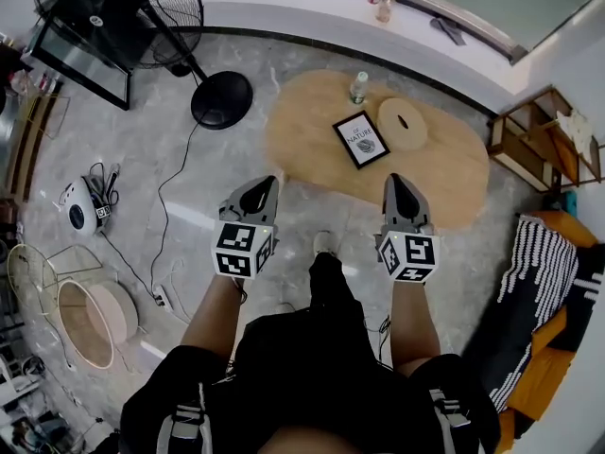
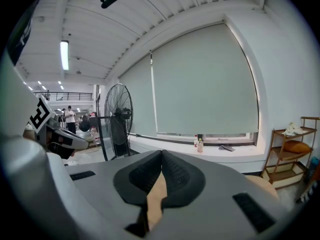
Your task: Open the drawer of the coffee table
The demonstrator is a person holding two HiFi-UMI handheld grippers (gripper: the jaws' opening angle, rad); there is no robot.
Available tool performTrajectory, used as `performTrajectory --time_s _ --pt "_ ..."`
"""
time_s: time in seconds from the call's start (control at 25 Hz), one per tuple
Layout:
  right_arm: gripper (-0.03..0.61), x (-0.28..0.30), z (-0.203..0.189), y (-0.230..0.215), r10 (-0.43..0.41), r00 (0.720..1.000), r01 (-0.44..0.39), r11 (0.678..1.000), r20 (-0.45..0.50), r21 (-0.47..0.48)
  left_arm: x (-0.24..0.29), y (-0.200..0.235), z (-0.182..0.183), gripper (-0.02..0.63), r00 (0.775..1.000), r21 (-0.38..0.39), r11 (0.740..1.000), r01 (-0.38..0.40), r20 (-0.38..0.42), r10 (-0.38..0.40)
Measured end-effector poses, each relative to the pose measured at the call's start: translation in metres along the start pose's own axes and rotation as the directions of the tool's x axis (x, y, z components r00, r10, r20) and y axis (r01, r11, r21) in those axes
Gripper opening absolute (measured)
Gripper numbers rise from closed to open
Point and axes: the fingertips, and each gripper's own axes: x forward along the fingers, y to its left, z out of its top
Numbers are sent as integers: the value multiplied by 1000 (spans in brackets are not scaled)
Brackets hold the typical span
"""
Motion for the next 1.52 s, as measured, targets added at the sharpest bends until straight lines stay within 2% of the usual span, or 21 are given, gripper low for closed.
performTrajectory --time_s 0.16,0.36,0.52,0.68,0.8,0.92,1.04,1.16,1.32,1.4,1.52 --pt "15 -1 -58 23 16 1000 -16 1000 4 -5 4 24 -66 20 1000 -1 1000 -14 18 14" --pt "15 4 -152 43 2 1000 -1 1000 30 -31 25 69 -170 20 998 -25 999 -33 61 34" --pt "15 8 -243 28 -24 997 25 1000 79 -16 62 85 -252 20 990 -5 999 -38 133 38" --pt "15 7 -333 10 -71 988 79 996 136 -50 98 87 -334 20 977 57 998 -31 211 18" --pt "15 -3 -382 8 -74 982 86 995 176 -57 111 91 -385 20 963 73 997 -13 270 -7" --pt "15 -14 -414 4 -89 972 101 994 219 -48 121 100 -422 20 953 80 997 -6 301 -18" --pt "15 -22 -440 3 -125 969 134 991 214 -27 130 111 -454 20 963 72 997 -13 271 -7" --pt "15 -20 -457 8 -131 974 140 989 186 -38 134 118 -472 18 967 32 1000 1 254 -9" --pt "15 -11 -469 7 -145 975 158 985 170 -64 144 121 -483 20 966 45 999 14 256 -25" --pt "15 -6 -475 6 -148 978 160 984 150 -75 152 119 -488 20 965 37 998 48 258 -56" --pt "17 1 -486 4 -139 985 151 980 97 -131 165 124 -495 20 950 -55 991 126 293 -105"
